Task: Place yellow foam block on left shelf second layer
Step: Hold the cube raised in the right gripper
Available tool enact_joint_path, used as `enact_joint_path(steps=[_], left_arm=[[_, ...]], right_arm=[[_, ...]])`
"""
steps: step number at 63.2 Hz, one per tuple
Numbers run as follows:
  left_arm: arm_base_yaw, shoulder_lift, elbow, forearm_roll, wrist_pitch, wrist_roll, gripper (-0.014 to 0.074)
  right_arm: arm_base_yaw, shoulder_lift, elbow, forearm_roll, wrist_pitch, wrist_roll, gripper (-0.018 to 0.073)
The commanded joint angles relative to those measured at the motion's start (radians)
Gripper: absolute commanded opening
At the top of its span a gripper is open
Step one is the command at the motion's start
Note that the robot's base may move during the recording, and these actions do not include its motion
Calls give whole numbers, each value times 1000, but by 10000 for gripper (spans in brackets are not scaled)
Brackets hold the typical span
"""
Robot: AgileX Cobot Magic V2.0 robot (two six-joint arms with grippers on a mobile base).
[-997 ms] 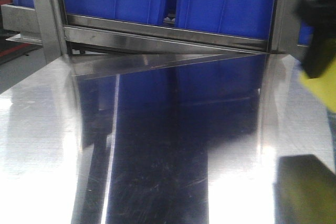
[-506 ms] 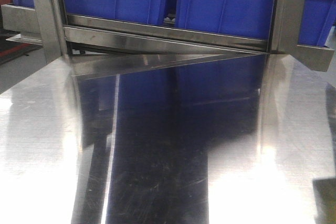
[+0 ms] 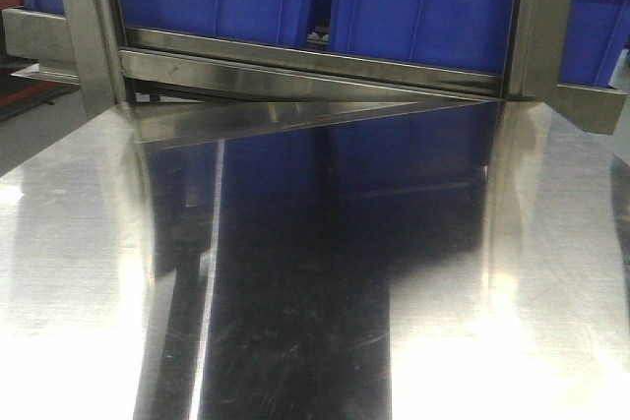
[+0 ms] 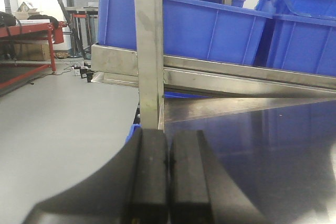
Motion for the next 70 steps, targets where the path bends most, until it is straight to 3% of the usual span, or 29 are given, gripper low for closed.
enact_joint_path(steps=[1, 13, 70], left_arm=[[-1, -17, 27, -6, -80, -3, 124], [-1, -17, 27, -6, -80, -3, 124], [-1, -17, 27, -6, -80, -3, 124]], right_arm=[[-41, -18, -30, 4, -99, -37, 478], [-120, -57, -30, 4, -86, -49, 478], [-121, -78, -30, -8, -86, -49, 478]])
